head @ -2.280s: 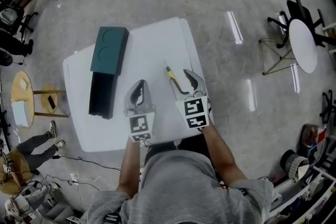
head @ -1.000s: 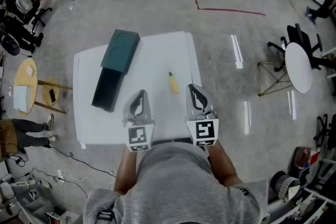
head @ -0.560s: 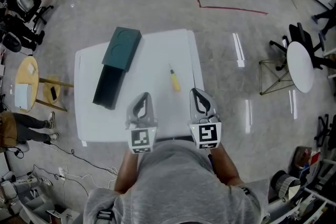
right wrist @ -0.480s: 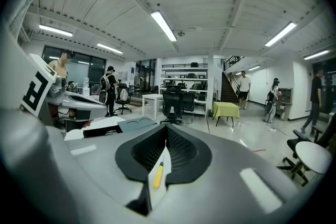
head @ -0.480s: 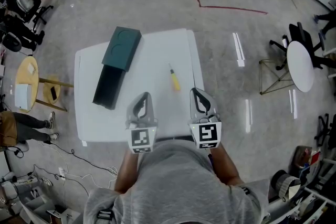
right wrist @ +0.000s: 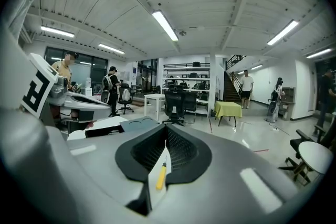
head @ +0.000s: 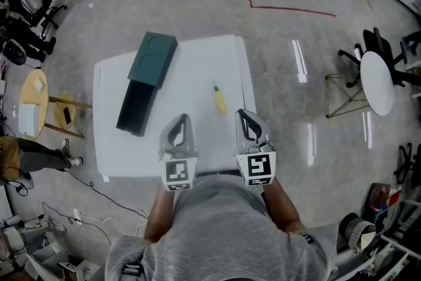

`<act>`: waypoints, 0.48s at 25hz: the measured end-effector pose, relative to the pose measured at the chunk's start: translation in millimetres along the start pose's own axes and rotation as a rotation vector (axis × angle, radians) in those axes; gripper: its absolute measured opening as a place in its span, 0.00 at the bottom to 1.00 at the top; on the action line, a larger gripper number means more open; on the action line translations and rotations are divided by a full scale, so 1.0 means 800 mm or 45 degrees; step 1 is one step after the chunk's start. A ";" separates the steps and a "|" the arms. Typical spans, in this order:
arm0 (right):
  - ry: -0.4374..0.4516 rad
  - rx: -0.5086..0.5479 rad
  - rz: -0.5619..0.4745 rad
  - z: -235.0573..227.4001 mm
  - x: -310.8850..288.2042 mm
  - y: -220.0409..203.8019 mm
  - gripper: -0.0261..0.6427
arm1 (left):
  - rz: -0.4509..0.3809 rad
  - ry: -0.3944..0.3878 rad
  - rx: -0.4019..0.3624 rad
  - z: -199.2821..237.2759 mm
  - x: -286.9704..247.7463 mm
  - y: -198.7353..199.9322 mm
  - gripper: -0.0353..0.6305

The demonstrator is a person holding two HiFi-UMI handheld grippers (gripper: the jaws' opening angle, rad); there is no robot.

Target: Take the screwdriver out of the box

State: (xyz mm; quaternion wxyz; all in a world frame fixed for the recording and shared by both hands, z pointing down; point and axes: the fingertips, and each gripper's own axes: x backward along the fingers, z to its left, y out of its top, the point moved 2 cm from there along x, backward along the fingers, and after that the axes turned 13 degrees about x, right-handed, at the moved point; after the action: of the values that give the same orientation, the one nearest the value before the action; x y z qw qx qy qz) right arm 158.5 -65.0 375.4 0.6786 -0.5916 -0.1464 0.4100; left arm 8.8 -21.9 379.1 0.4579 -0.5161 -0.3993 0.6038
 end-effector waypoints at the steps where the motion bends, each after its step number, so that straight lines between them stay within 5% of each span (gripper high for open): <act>1: 0.002 -0.001 0.002 0.001 -0.001 -0.001 0.05 | 0.000 0.000 0.002 0.000 0.000 -0.001 0.07; 12: 0.012 -0.003 0.022 0.004 -0.001 -0.008 0.05 | 0.006 -0.008 0.013 -0.002 -0.001 -0.004 0.07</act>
State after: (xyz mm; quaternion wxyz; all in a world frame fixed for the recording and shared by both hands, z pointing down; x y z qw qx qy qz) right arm 158.4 -63.2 382.0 0.6752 -0.5956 -0.1385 0.4126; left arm 10.5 -21.9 382.5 0.4578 -0.5128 -0.3964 0.6086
